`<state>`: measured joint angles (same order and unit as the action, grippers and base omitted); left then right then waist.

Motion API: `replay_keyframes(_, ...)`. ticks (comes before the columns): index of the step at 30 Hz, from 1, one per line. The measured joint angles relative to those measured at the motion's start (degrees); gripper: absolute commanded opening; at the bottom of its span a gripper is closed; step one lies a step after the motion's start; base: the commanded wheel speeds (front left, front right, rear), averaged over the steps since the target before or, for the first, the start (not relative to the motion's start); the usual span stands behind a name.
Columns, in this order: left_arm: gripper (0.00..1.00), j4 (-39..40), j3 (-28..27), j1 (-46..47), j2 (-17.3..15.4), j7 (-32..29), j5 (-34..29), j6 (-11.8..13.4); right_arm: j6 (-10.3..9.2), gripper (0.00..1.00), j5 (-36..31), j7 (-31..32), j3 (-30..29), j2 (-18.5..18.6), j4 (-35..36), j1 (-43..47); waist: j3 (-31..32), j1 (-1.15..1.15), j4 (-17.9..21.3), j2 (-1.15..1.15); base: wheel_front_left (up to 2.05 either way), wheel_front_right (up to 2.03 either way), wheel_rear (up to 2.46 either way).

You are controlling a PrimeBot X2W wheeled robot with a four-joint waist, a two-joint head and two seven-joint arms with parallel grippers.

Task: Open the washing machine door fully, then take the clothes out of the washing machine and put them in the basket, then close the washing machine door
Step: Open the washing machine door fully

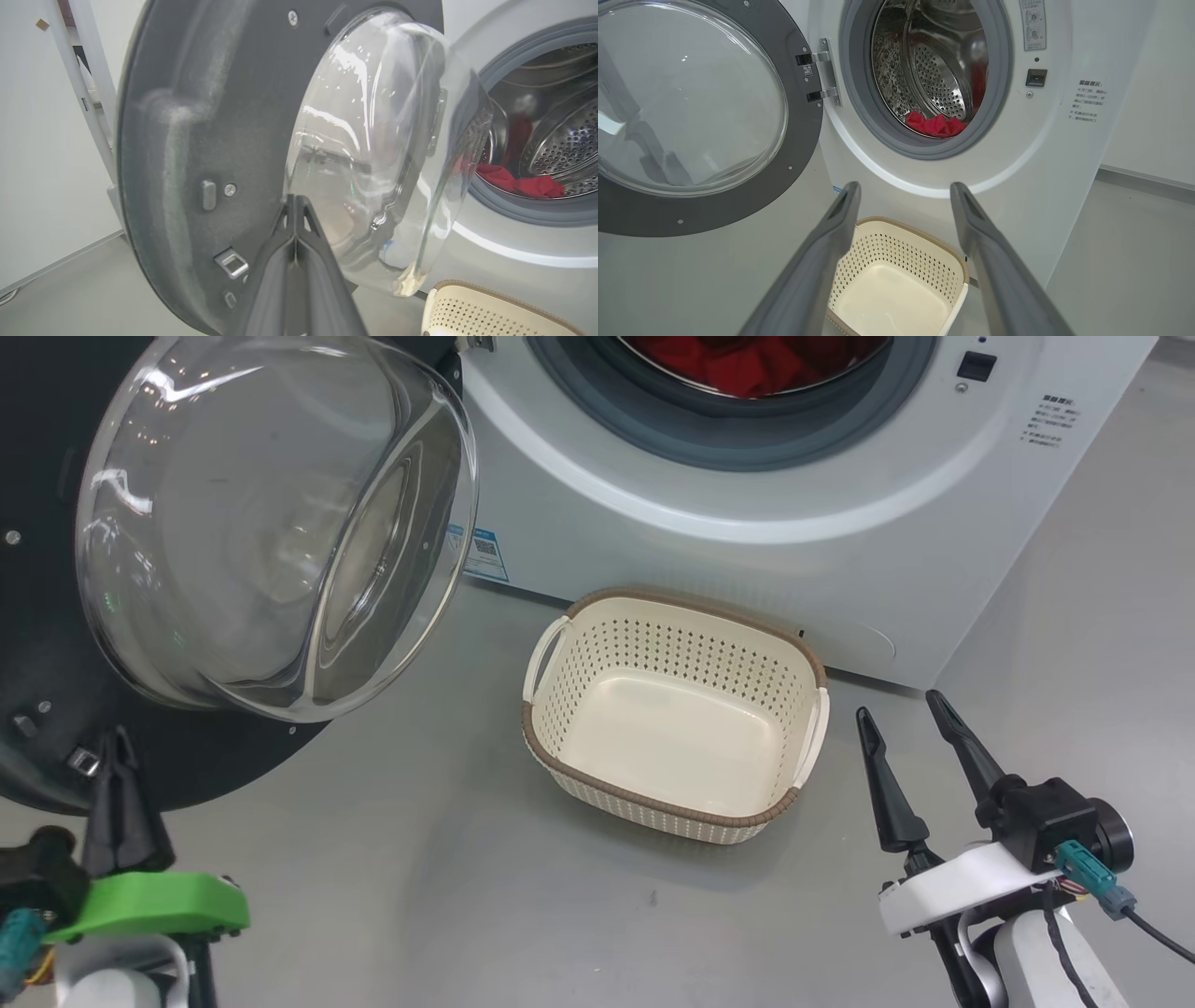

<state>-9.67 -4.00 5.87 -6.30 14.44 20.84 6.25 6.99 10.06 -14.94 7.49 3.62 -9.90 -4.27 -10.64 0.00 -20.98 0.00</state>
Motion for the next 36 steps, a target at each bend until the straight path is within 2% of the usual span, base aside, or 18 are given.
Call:
replay_keyframes(3, 0.00, 1.80, 1.42, -1.59, 1.77, 0.00, -0.89, 0.00, 0.00, 1.00, 0.09, 0.00, 0.11, -0.04, -0.01, 0.10, 0.68, 0.00, 0.50, 0.00, 0.00, 0.00, 0.00)
replay_keyframes(8, 0.00, 3.70, 3.43, -4.58, 1.97, 0.00, -1.66, -0.09, 0.00, 1.00, 0.46, 0.00, 0.26, -0.13, -0.02, 0.25, 1.79, 0.00, 1.35, 0.00, 0.00, 0.00, 0.00)
replay_keyframes(10, 0.00, 4.28, 4.93, -5.45, 2.01, 0.00, -1.96, -0.83, 0.00, 1.00, 0.51, 0.00, 0.53, -0.18, -0.04, 0.40, 2.12, 0.00, 1.79, 0.00, 0.00, 0.00, 0.00)
replay_keyframes(11, 0.09, 4.54, 5.91, -5.82, 2.00, 0.00, -2.30, -1.23, 0.00, 1.00, 0.49, 0.00, 0.59, -0.19, -0.05, 0.60, 2.28, 0.00, 2.01, 0.00, 0.00, 0.00, 0.00)
replay_keyframes(12, 0.28, 4.53, 6.76, -6.04, 2.08, 0.00, -2.43, -1.57, 0.00, 1.00, 0.49, 0.00, 0.70, -0.19, -0.12, 0.85, 2.43, 0.00, 2.24, 0.00, 0.00, 0.00, 0.00)
replay_keyframes(14, 0.49, 4.78, 8.18, -6.44, 2.22, 0.00, -2.69, -2.20, 0.00, 1.00, 0.49, 0.00, 0.93, -0.23, -0.46, 1.37, 2.71, 0.00, 2.72, 0.00, 0.00, 0.00, 0.00)
replay_keyframes(15, 0.71, 4.85, 8.65, -6.60, 2.26, 0.00, -2.74, -2.50, 0.00, 1.00, 0.49, 0.00, 1.09, -0.26, -0.62, 1.39, 2.83, 0.00, 2.99, 0.00, 0.00, 0.00, 0.00)
replay_keyframes(16, 0.87, 4.83, 9.23, -6.90, 2.24, 0.00, -2.88, -2.54, 0.00, 1.00, 0.49, 0.00, 1.18, -0.32, -0.62, 1.38, 2.94, 0.00, 3.27, 0.00, 0.00, 0.00, 0.00)
replay_keyframes(17, 0.97, 4.81, 9.72, -7.33, 2.30, 0.00, -2.88, -2.58, 0.00, 1.00, 0.51, 0.00, 1.25, -0.37, -0.67, 1.38, 3.05, 0.00, 3.57, 0.00, 0.00, 0.00, 0.00)
replay_keyframes(18, 1.00, 4.81, 9.98, -7.74, 2.42, 0.00, -2.88, -2.59, 0.00, 1.00, 0.52, 0.00, 1.46, -0.37, -0.69, 1.38, 3.17, 0.00, 3.90, 0.00, 0.00, 0.00, 0.00)
replay_keyframes(36, 1.00, 5.00, 13.28, -9.73, 1.90, -1.99, -3.32, -4.63, -0.01, 1.00, 1.44, 0.00, 2.03, -0.84, -0.86, 2.64, 5.27, 0.00, 12.51, 0.00, 0.00, 0.00, 0.00)
